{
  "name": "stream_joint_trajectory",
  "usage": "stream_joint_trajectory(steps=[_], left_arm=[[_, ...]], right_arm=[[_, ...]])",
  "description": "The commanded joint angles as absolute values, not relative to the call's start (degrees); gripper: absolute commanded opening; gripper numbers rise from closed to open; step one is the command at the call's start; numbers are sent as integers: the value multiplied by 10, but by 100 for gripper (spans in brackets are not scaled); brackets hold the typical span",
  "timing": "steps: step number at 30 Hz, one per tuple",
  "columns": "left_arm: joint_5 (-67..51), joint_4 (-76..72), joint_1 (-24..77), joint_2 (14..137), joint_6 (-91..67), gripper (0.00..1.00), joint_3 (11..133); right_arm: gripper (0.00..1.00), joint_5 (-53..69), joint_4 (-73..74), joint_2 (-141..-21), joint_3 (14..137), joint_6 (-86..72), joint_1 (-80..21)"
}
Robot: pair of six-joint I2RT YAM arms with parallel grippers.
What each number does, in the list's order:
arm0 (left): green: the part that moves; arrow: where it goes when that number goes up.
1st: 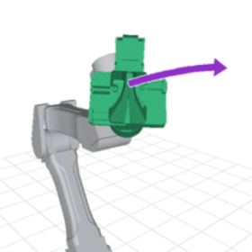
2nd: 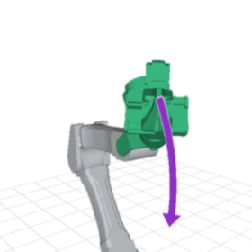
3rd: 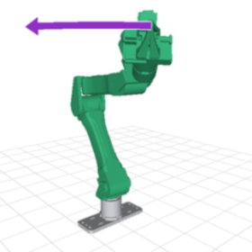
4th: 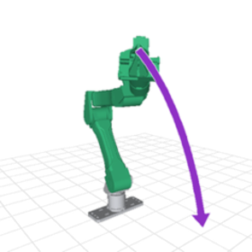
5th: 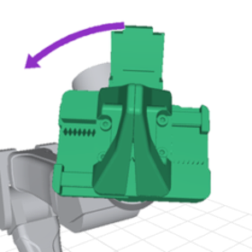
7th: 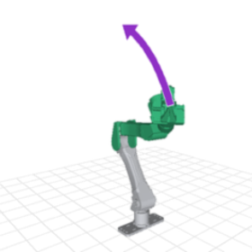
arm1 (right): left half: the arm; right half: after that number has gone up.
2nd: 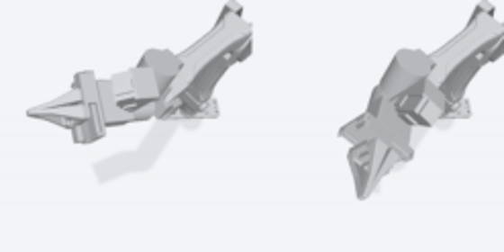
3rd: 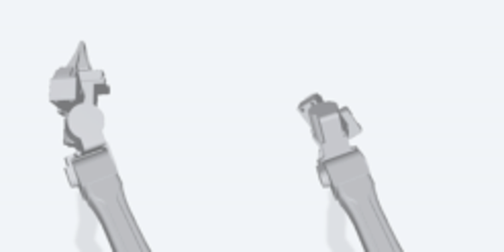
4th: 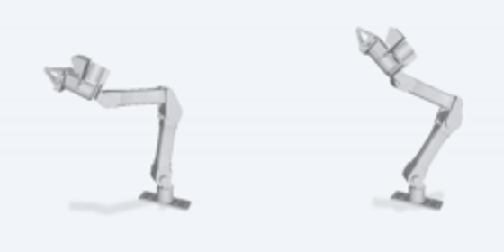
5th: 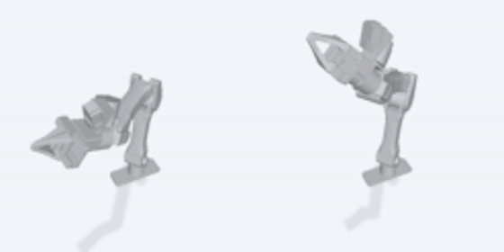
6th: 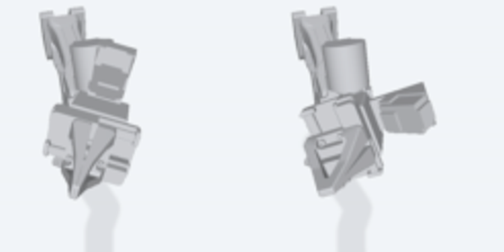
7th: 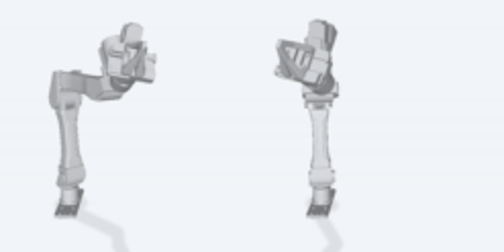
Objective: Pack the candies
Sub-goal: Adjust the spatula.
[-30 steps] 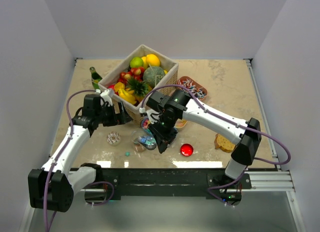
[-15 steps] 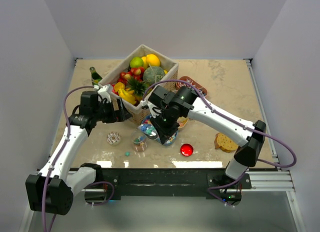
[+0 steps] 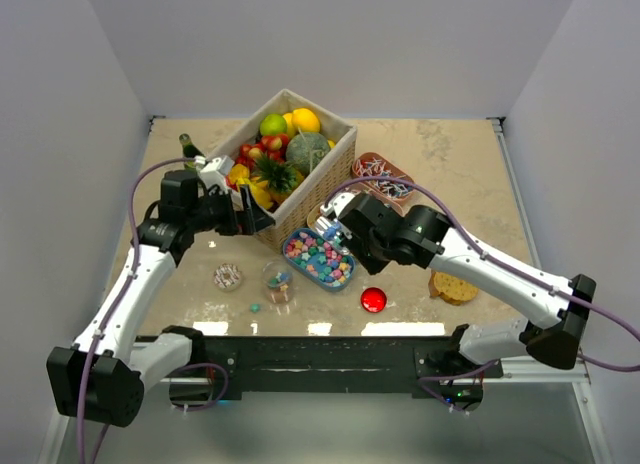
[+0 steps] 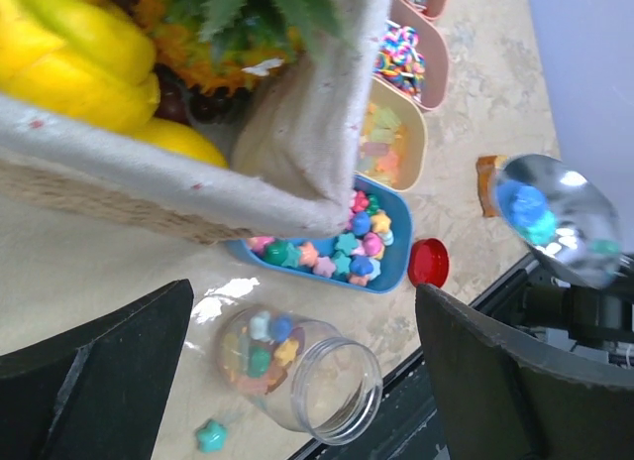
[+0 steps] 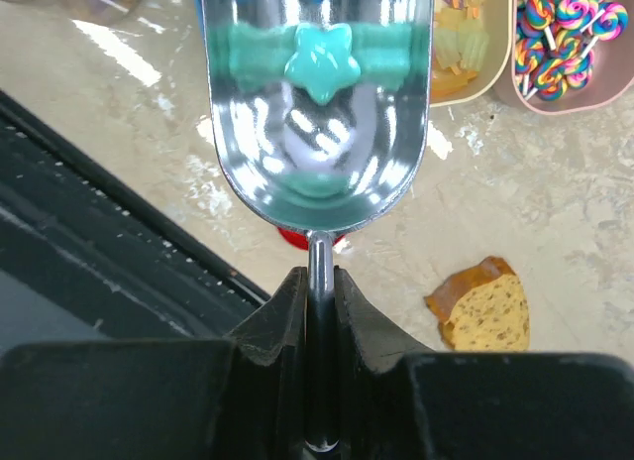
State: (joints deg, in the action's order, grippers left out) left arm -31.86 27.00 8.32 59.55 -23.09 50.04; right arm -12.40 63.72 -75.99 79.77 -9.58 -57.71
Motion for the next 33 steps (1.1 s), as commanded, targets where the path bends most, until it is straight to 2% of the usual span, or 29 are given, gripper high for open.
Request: stream_joint_trajectory(steps=[1,7,15,21,24,28,33], left_arm=[[-343,213,128,605,-244,100,546],[-310,194,189,640,-259,100,563],[-363,142,207,670,-269,100,569],[-388,129,228,693,-260,95,571],[-389,134,229,703,-253,86,573],[-430,131,230,708,-234,65,570],[-508,112,229,707,-211,49,559]], right_arm=[[0,-172,560,-763,770,-62,-578],[0,-157,534,-748,741,-58,-578],[0,-75,516,-711,740,-23,-579],[0,-20,516,-694,758,-9,-579],[0,-3,517,-680,766,-6,-578],[0,-3,514,-663,774,-5,-578],[0,32,519,-662,791,-4,-578]])
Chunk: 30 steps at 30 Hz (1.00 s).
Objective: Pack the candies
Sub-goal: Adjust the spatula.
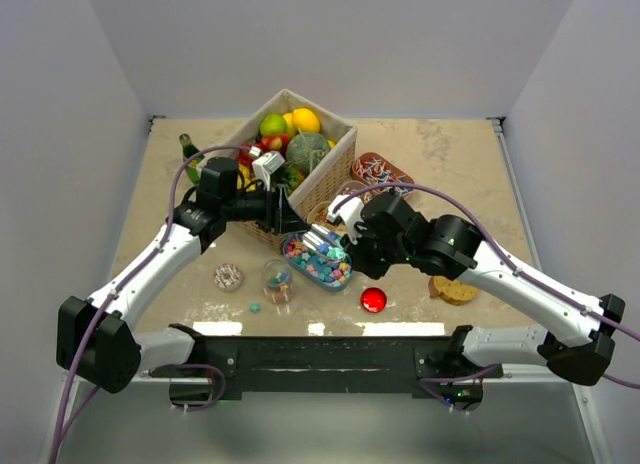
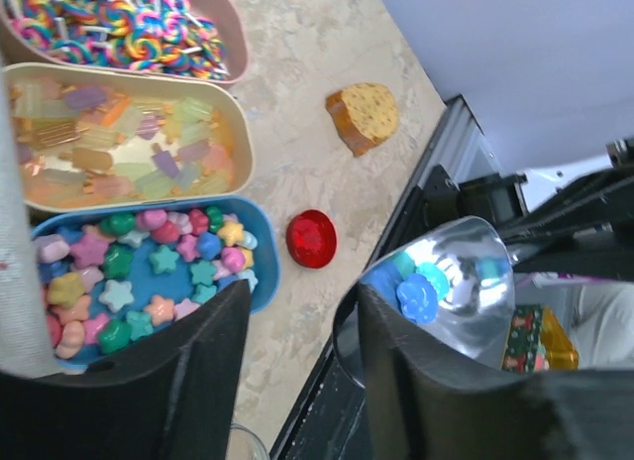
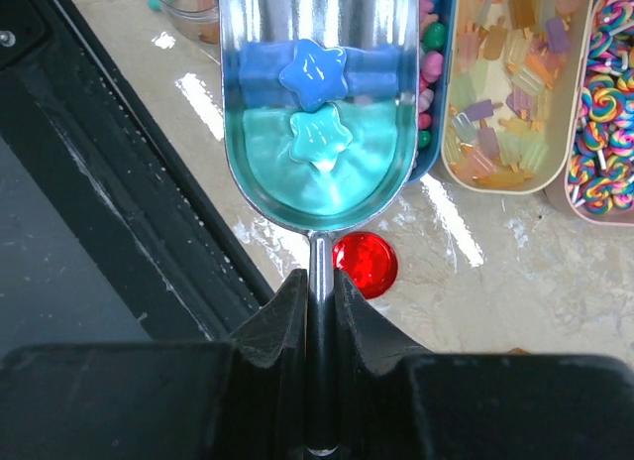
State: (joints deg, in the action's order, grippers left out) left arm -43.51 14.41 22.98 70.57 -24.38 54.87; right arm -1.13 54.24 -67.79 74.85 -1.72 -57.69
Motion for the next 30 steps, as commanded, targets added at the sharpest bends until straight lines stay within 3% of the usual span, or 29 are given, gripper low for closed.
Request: stream_joint_trajectory(steps=[1,8,15,30], left_arm=[[-531,109,229,707,-207,47,559],[-634,91,229,700,-191,40,544],[-652,91,229,679,-182,0,531],[-701,26,229,656,-349,0,481]], right_arm=[[0,39,522,-662,794,-4,-578],[0,48,521,-652,799,24,-578],[0,40,491,-637,790,19,-578],[3,58,411,-629,762,-27,-578]])
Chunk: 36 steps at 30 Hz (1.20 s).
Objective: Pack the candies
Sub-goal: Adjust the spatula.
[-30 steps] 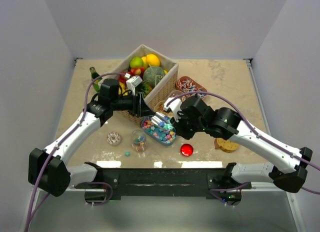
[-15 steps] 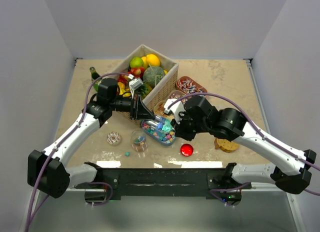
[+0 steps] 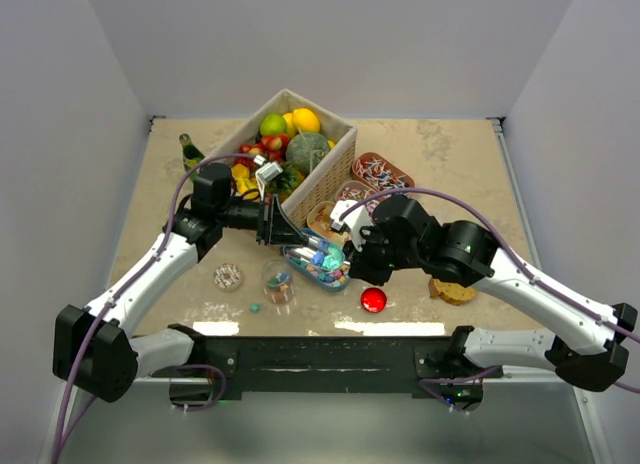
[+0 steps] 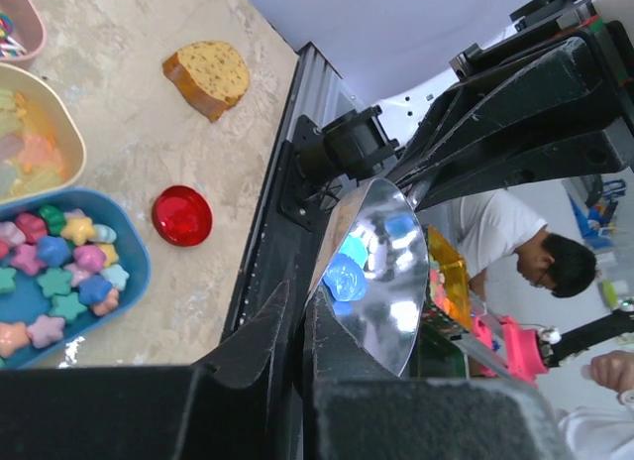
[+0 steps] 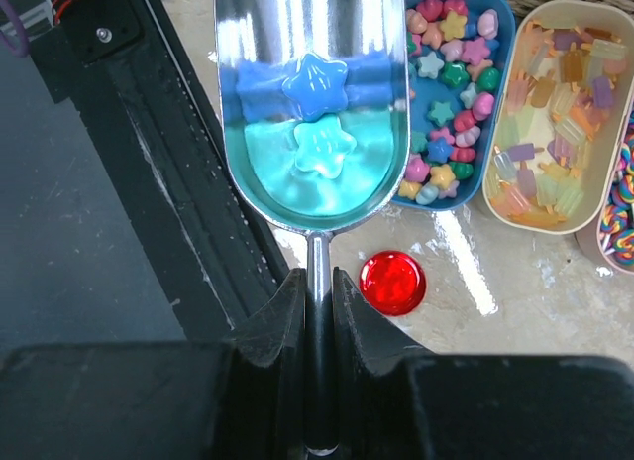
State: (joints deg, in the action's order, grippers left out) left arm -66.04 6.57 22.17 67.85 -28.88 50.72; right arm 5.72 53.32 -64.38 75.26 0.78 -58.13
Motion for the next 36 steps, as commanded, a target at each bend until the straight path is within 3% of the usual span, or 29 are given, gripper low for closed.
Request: stream_joint_trajectory(steps=[1,16,36], left_arm=[[-700,18,229,654,-354,0,469],[-687,-75,229,623,-417,0,421],[-683,-171,213,619,-508,0,391]], right_arm=[[3,60,405,-630,763,-28,-578],[1,114,386,-696,780,-28,-579],[25,75,378,-676,722,-38,-583]])
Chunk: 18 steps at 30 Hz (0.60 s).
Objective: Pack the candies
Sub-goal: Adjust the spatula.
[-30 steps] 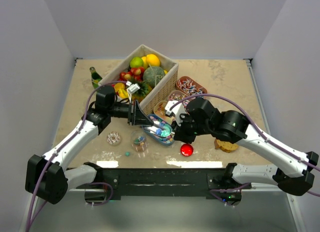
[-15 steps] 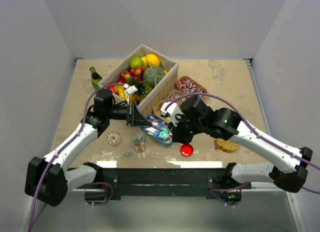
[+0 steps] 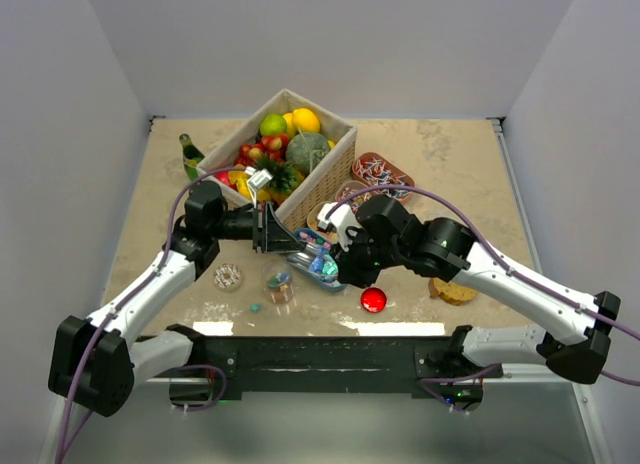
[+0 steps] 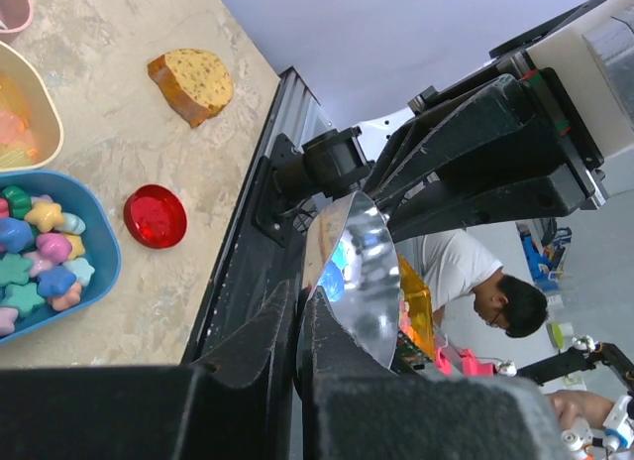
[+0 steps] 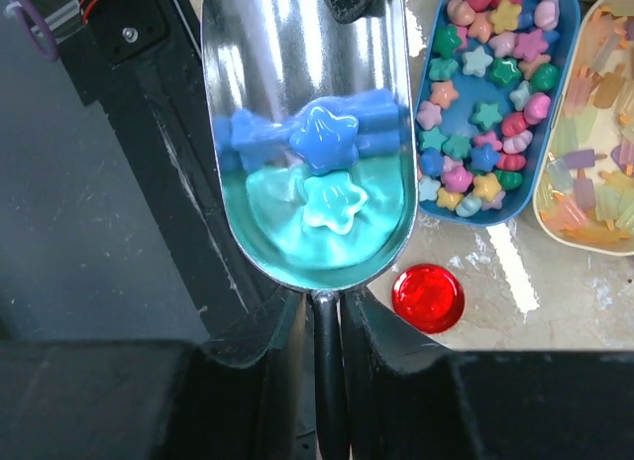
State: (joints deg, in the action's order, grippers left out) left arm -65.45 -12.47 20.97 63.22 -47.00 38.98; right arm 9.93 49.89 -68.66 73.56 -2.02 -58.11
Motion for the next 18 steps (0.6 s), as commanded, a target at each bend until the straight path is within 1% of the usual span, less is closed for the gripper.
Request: stream_joint_trajectory(steps=[1,5,10,12,15,16,17,18], left_arm=[[-686,-171,210,618,-508,0,391],[-693,-171,195,619,-510,0,392],[-696,-172,189,628,-515,0,396],[-701,-172,187,628,-519,0,398],[-707,-172,185,633,-522,0,400],[-708,-172,185,636,-523,0,401],[-710,-173,183,637,-527,0,401],[-713,-174,182,640,-529,0,401]], right_arm=[[24,69,376,-671,720,-40,-583],[24,69,382,-659,707,-44,-583],[38,56,392,-630,684,-51,-583],[38,45,395,-617,673,-52,-583],[35,39,396,-605,665,-56,-583],[33,37,394,-602,664,-57,-583],[27,38,393,-600,664,-59,-583],[24,39,391,-599,663,-59,-583]])
